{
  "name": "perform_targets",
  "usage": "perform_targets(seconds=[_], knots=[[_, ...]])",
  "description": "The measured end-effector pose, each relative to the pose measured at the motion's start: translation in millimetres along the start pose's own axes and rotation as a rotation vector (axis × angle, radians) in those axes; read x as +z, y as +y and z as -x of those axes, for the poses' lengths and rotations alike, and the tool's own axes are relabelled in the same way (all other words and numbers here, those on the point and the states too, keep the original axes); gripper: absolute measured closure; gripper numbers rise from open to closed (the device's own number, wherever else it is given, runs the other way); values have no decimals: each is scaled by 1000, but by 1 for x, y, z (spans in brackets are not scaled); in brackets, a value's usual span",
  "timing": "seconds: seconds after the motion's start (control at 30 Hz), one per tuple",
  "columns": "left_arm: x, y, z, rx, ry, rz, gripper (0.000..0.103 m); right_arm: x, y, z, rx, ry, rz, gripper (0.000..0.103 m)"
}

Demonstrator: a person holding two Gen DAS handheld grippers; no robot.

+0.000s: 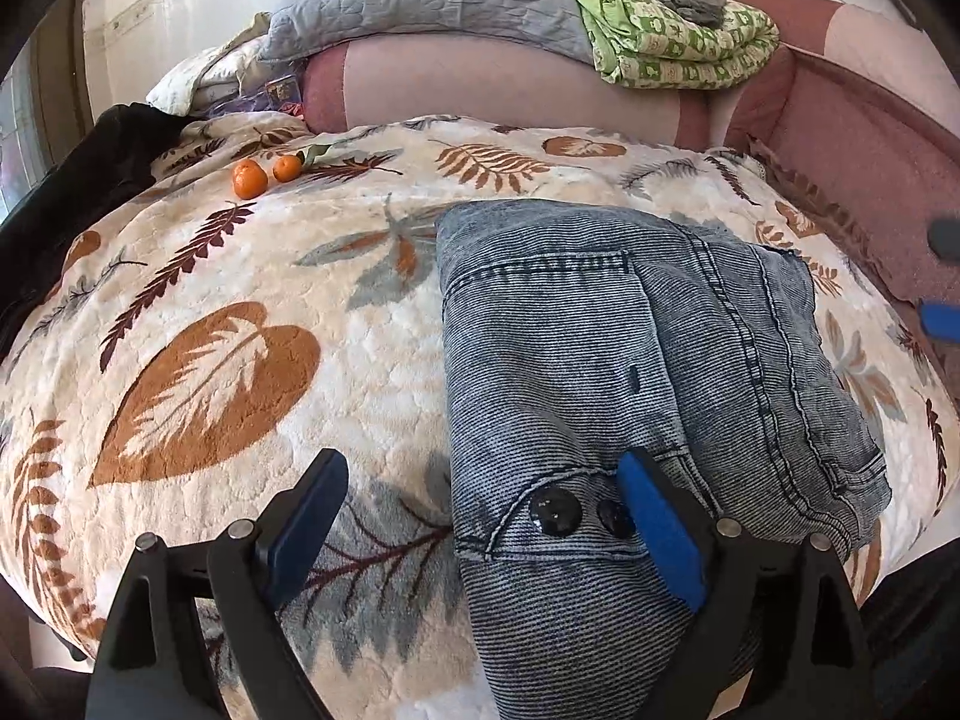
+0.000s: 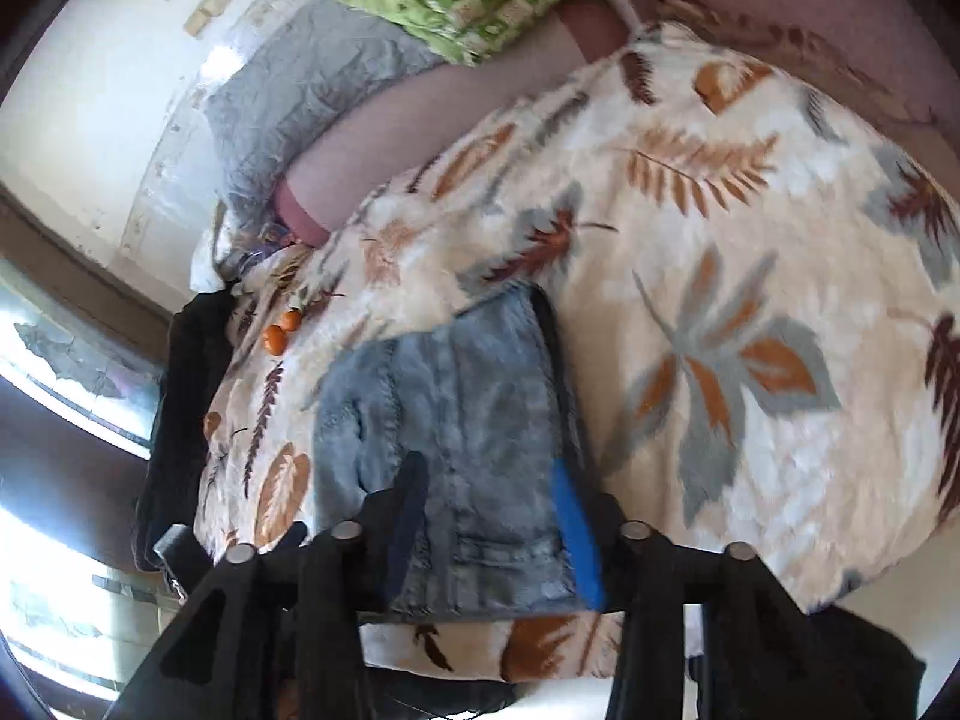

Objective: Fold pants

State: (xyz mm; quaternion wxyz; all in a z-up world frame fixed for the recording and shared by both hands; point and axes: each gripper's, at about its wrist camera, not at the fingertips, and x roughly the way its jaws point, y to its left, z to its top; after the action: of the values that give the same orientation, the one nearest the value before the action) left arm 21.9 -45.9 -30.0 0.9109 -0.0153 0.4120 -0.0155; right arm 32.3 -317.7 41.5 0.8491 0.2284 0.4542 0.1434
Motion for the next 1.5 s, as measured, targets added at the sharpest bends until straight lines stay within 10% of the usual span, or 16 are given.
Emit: perform_targets(seconds=[0.17, 0.33, 0.63, 0.8, 0.93, 1.03, 1.5], knots=[[0, 1, 0, -9, 7, 3, 10, 45, 52, -61, 16, 73, 152, 39], [1, 4, -1, -36, 22, 18, 10, 36, 14, -151, -291, 229, 230, 38], [1, 4, 7, -40, -6, 21, 11, 19, 4, -135, -298, 198, 257, 37], [6, 22, 41, -55, -158, 113, 11, 19, 14, -137, -317, 197, 288, 36], [0, 17, 2, -39, 38, 55, 11, 18, 24, -141, -375, 200, 343, 33], [-2, 14, 1, -16, 12, 34, 10, 16, 29, -141, -463, 184, 388, 18], [-3, 12, 4, -5, 0, 27, 10, 4, 57, -116, -583, 50, 572, 18]])
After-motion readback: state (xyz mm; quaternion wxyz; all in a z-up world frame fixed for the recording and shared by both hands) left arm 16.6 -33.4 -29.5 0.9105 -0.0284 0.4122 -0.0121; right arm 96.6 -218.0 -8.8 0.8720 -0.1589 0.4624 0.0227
